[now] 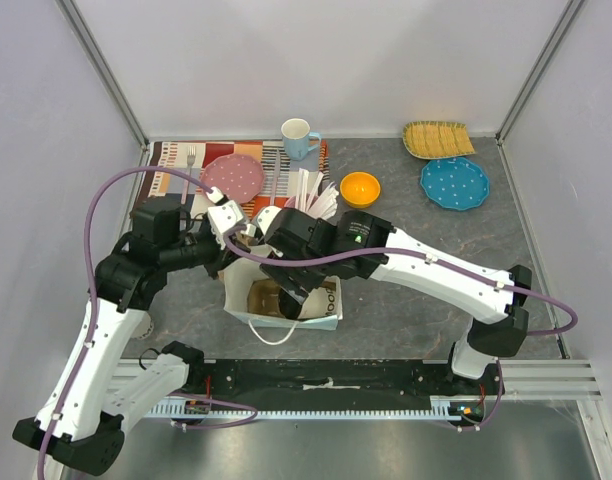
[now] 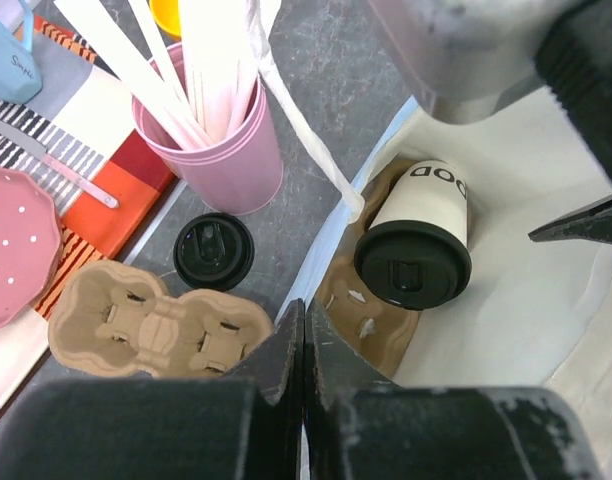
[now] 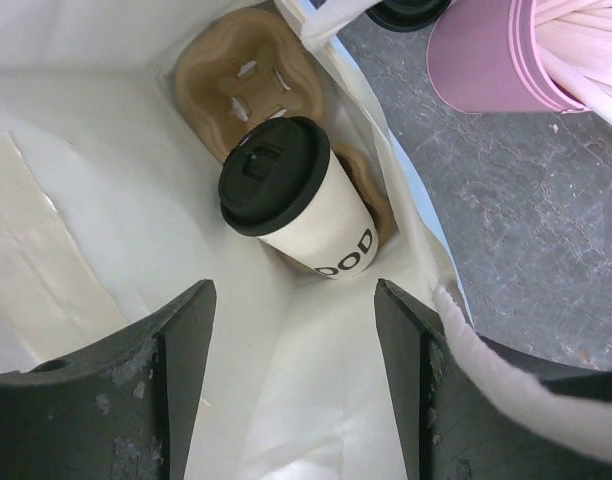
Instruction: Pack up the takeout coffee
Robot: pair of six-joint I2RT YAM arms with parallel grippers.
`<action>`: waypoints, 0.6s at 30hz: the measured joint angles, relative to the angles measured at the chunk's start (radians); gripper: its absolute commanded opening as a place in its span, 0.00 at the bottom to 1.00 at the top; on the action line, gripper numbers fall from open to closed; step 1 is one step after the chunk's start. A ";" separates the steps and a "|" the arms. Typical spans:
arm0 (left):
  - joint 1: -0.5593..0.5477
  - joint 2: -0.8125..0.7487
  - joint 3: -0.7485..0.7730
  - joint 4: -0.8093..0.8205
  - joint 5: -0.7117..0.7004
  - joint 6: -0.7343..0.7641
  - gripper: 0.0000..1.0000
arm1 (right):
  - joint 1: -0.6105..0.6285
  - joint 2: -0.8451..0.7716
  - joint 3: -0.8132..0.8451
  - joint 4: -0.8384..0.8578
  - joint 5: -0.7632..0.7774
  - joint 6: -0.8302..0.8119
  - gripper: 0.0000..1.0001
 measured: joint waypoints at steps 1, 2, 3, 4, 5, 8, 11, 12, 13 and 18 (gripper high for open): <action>0.000 0.000 0.000 0.002 0.000 0.000 0.02 | 0.000 -0.002 -0.002 0.003 0.000 0.001 0.72; 0.000 -0.001 0.001 0.004 0.000 0.000 0.02 | 0.000 -0.004 -0.003 0.007 0.000 0.003 0.72; 0.000 -0.001 0.001 0.004 0.000 0.000 0.02 | -0.001 -0.005 -0.004 0.008 -0.002 0.004 0.72; 0.000 -0.001 0.001 0.005 0.000 0.000 0.02 | -0.001 -0.006 -0.005 0.011 -0.004 0.005 0.73; 0.000 -0.002 0.001 0.006 0.000 0.000 0.02 | -0.001 -0.007 -0.007 0.015 -0.006 0.007 0.73; 0.000 -0.004 0.001 0.013 0.000 -0.001 0.02 | -0.002 -0.012 -0.008 0.023 -0.015 0.008 0.73; 0.000 -0.005 0.001 0.025 0.003 -0.001 0.02 | -0.003 -0.016 -0.011 0.035 -0.023 0.008 0.73; 0.000 -0.005 0.001 0.028 0.003 -0.001 0.02 | -0.003 -0.017 -0.014 0.041 -0.024 0.008 0.73; 0.000 -0.005 0.001 0.029 0.003 -0.001 0.02 | -0.003 -0.018 -0.014 0.044 -0.026 0.009 0.73; 0.000 -0.005 0.001 0.039 0.012 -0.001 0.02 | -0.003 -0.027 -0.025 0.059 -0.040 0.011 0.73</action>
